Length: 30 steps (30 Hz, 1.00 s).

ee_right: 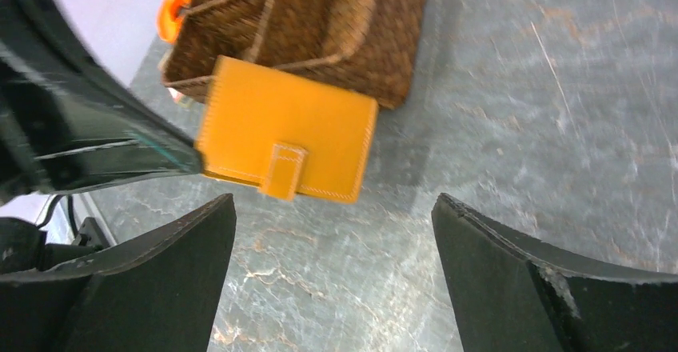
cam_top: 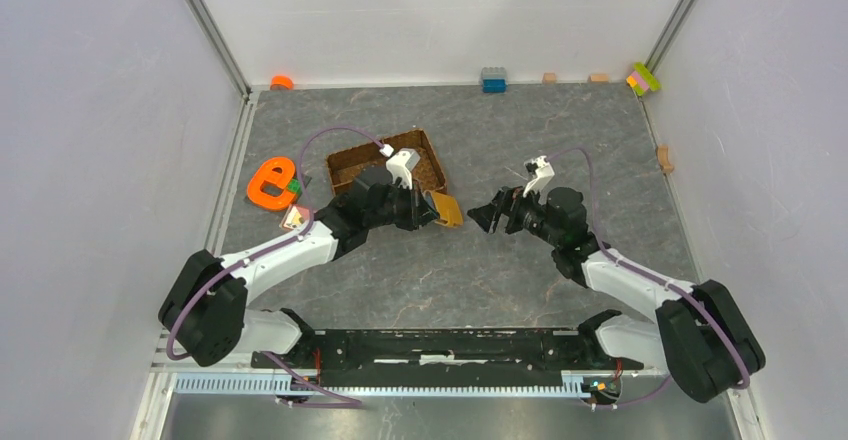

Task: Take the credit cards out of the card holder
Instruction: Pick up the card holder from the center of the board.

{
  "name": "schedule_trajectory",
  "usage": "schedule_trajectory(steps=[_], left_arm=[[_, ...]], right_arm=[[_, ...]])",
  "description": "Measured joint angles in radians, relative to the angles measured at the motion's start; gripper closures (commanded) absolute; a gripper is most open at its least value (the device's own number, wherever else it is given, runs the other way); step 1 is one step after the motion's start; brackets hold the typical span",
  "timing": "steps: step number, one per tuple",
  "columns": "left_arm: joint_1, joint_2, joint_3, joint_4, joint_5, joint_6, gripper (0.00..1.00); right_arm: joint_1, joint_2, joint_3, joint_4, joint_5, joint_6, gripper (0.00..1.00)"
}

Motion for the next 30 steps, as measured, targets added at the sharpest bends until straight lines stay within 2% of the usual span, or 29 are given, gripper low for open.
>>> schedule_trajectory(steps=[2,4,8,12,16,26,29,30], left_arm=[[0.0,0.0,0.0,0.0,0.0,0.0,0.98],[0.0,0.0,0.0,0.0,0.0,0.0,0.98],[0.0,0.0,0.0,0.0,0.0,0.0,0.98],[0.0,-0.014,-0.003,-0.001,-0.001,0.0,0.98],[0.0,-0.067,-0.021,0.0,-0.008,0.0,0.98],[0.0,-0.189,-0.099,0.085,0.006,0.0,0.98],[0.0,-0.212,-0.126,0.13,0.032,0.0,0.98],[0.0,-0.221,-0.135,0.139,0.042,0.0,0.98]], right_arm=[[0.004,-0.035,-0.006,0.034,-0.029,-0.027,0.02],[0.018,-0.072,-0.018,0.066,-0.032,-0.061,0.1],[0.117,-0.131,-0.033,0.112,0.018,-0.163,0.16],[0.188,-0.132,-0.058,0.186,0.061,-0.258,0.16],[0.245,-0.138,-0.166,0.33,0.099,-0.359,0.17],[0.449,-0.105,-0.196,0.453,0.233,-0.678,0.11],[0.502,-0.069,-0.183,0.441,0.305,-0.764,0.02],[0.521,-0.05,-0.174,0.438,0.343,-0.8,0.02]])
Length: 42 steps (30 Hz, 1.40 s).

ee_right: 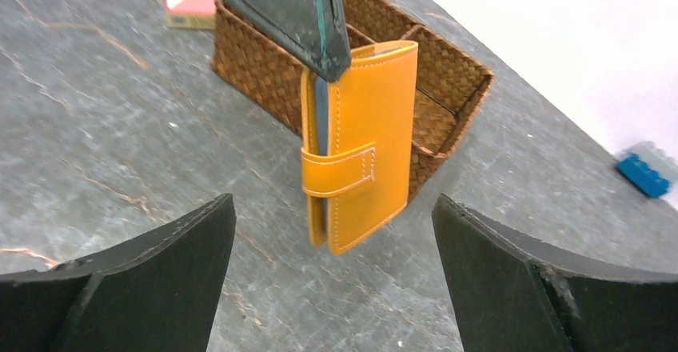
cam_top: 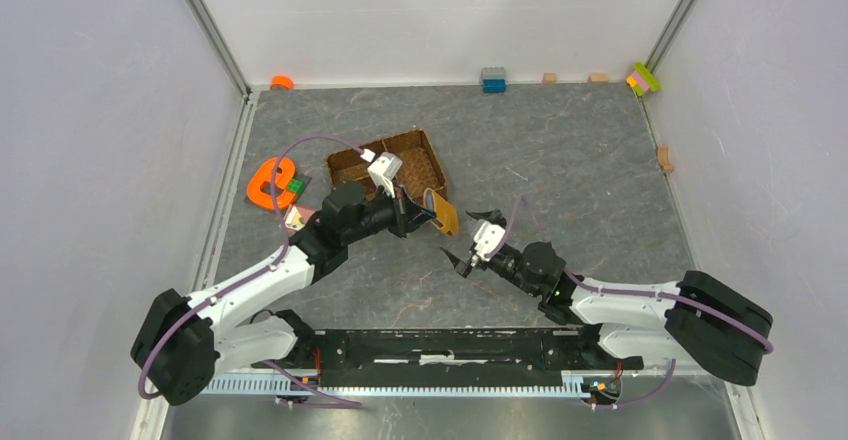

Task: Take the credit cards out of the card holder
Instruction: Pick up the card holder from the center of the board.

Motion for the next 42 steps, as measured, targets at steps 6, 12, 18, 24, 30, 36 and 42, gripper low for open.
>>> schedule_trajectory(steps=[6,12,18,24,30,36,42], left_arm=[[0.0,-0.013,-0.015,0.075,0.064,0.0,0.98],[0.0,0.02,-0.015,0.125,0.119,-0.001,0.98],[-0.001,0.036,-0.015,0.142,0.138,-0.001,0.98],[-0.001,0.037,-0.015,0.152,0.127,-0.001,0.73],[-0.001,0.035,-0.014,0.129,0.081,-0.001,0.29],[-0.001,-0.009,-0.019,0.094,-0.002,-0.001,0.18],[-0.001,-0.061,-0.03,0.096,-0.035,-0.001,0.16]], right_arm=[[0.042,0.071,0.022,-0.003,0.123,-0.093,0.03],[0.057,0.131,0.057,-0.002,0.239,-0.112,0.26],[0.07,0.155,0.079,-0.011,0.267,-0.097,0.75],[0.079,0.138,0.088,-0.045,0.306,-0.052,1.0],[0.053,0.107,0.109,-0.158,0.344,0.066,1.0],[-0.09,0.077,0.133,-0.202,0.142,0.239,1.0],[-0.19,0.023,0.133,-0.193,-0.167,0.387,1.0]])
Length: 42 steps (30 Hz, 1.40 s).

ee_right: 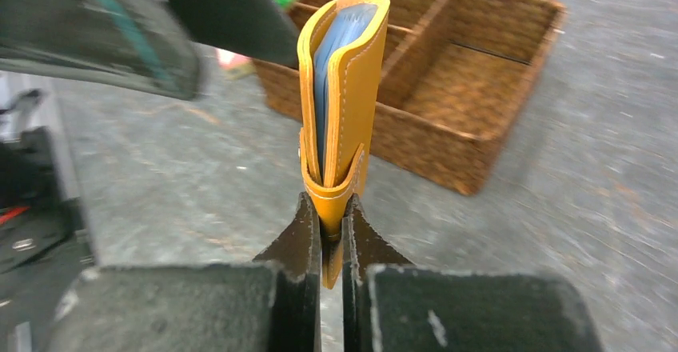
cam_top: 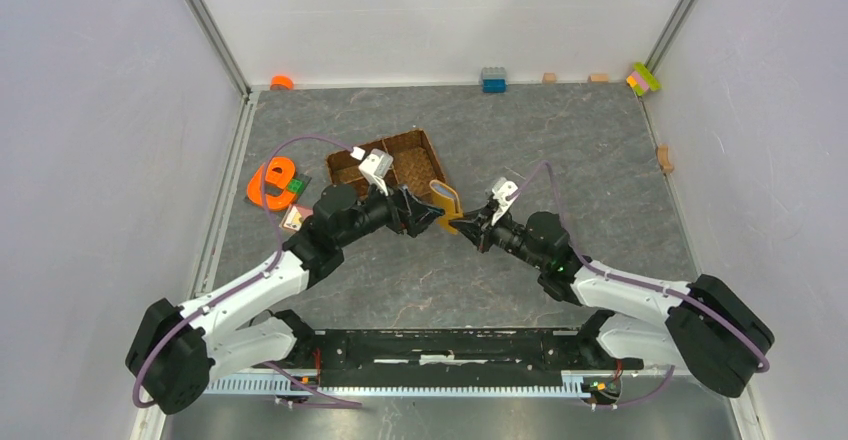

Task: Take the credit cards out of the card holder
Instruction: Pick up the card holder from the center of the board, then open the card holder.

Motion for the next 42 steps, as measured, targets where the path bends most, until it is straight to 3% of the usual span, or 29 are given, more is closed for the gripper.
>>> schedule_trajectory(steps=[6,11,14,16,19,22,25,26,29,33,38,42], left_arm=[[0.0,-0.016,-0.012,-0.001,-0.016,0.0,0.15],[-0.004,-0.064,-0.026,0.01,-0.008,0.0,0.19],[-0.003,-0.072,-0.048,0.055,0.039,0.0,0.25],[-0.003,-0.065,-0.054,0.086,0.08,-0.001,0.35],[-0.003,-0.039,-0.054,0.14,0.147,-0.002,0.65],[0.002,-0.015,-0.054,0.18,0.206,-0.001,0.76],[0.002,-0.006,-0.054,0.203,0.236,-0.001,0.92],[0.001,-0.005,-0.054,0.205,0.246,-0.001,0.97],[0.001,-0.005,-0.054,0.197,0.248,-0.002,0.98],[0.001,-0.003,-0.054,0.182,0.245,-0.002,0.98],[0.001,0.019,-0.054,0.18,0.248,-0.002,0.98],[0.001,0.053,-0.053,0.175,0.248,-0.002,0.98]], right_arm=[[-0.047,-0.019,-0.008,0.11,-0.27,0.146,1.0],[-0.09,0.056,-0.019,0.283,-0.431,0.299,1.0],[-0.106,0.111,-0.019,0.375,-0.509,0.39,1.0],[-0.117,0.128,-0.019,0.415,-0.544,0.431,0.98],[-0.141,0.125,-0.029,0.452,-0.566,0.47,0.89],[-0.177,0.106,-0.05,0.455,-0.571,0.491,0.8],[-0.187,0.089,-0.055,0.431,-0.565,0.491,0.57],[-0.187,0.084,-0.055,0.42,-0.558,0.484,0.44],[-0.187,0.057,-0.055,0.362,-0.519,0.447,0.18],[-0.186,-0.021,-0.054,0.242,-0.434,0.365,0.02],[-0.136,-0.121,-0.054,0.156,-0.292,0.266,0.02],[-0.018,-0.131,-0.045,0.074,-0.146,0.165,0.02]])
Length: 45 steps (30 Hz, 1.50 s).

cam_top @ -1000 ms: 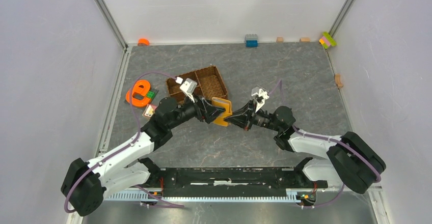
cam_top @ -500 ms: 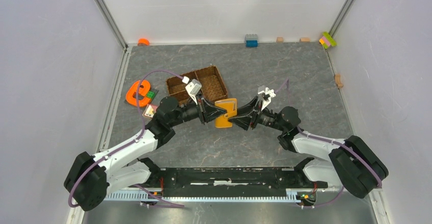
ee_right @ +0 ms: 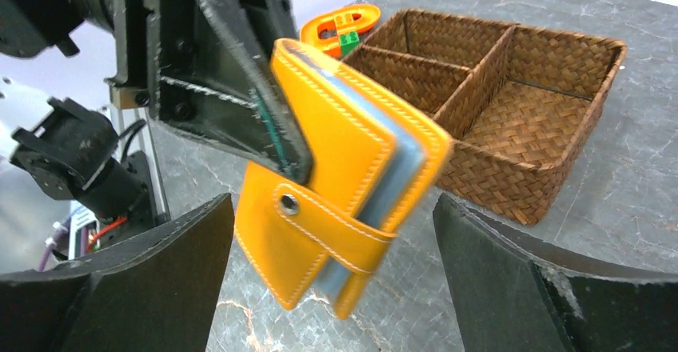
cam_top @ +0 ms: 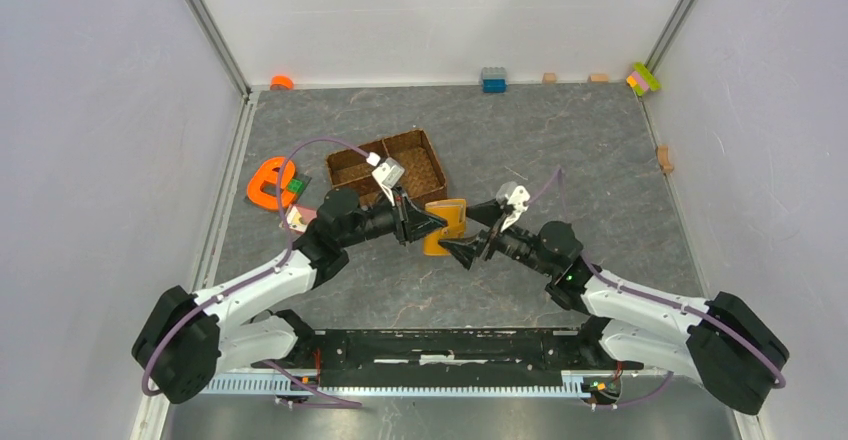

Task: Take the credit cards out of the card holder
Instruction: Open the card holder.

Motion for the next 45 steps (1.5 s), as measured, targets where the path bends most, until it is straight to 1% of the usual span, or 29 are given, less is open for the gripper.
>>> schedule_trajectory(steps=[3,13,21,25,27,30,34,36,38,42,45], left_arm=[[0.0,0.019,0.001,-0.004,0.003,0.0,0.98],[0.006,0.087,0.027,-0.011,-0.003,0.0,0.98],[-0.001,0.096,0.061,-0.051,-0.102,0.0,0.98],[-0.001,0.081,0.064,-0.115,-0.139,0.002,0.98],[-0.005,0.074,0.064,-0.14,-0.159,0.002,0.98],[-0.005,0.066,0.064,-0.171,-0.182,0.002,0.98],[-0.005,0.06,0.064,-0.184,-0.186,0.002,0.98],[-0.005,0.057,0.064,-0.188,-0.186,0.002,0.98],[-0.005,0.053,0.064,-0.189,-0.186,0.002,0.98],[-0.005,0.05,0.064,-0.189,-0.186,0.002,0.98],[-0.005,0.05,0.064,-0.188,-0.183,0.002,0.98]], right_arm=[[0.072,0.004,0.006,-0.042,0.09,-0.059,0.02],[0.125,0.039,0.018,-0.092,0.328,-0.107,0.02],[0.153,-0.019,0.025,-0.167,0.544,-0.091,0.02],[0.12,-0.029,0.043,-0.277,0.797,-0.089,0.02],[0.116,-0.023,0.057,-0.34,0.887,-0.082,0.02],[0.116,-0.023,0.07,-0.394,0.968,-0.076,0.02],[0.116,-0.046,0.07,-0.428,0.996,-0.061,0.02],[0.116,-0.065,0.067,-0.418,0.976,-0.071,0.05],[0.116,-0.094,0.052,-0.383,0.91,-0.093,0.06],[0.116,-0.155,-0.032,-0.234,0.707,-0.135,0.07],[0.116,-0.155,-0.064,-0.166,0.574,-0.155,0.07]])
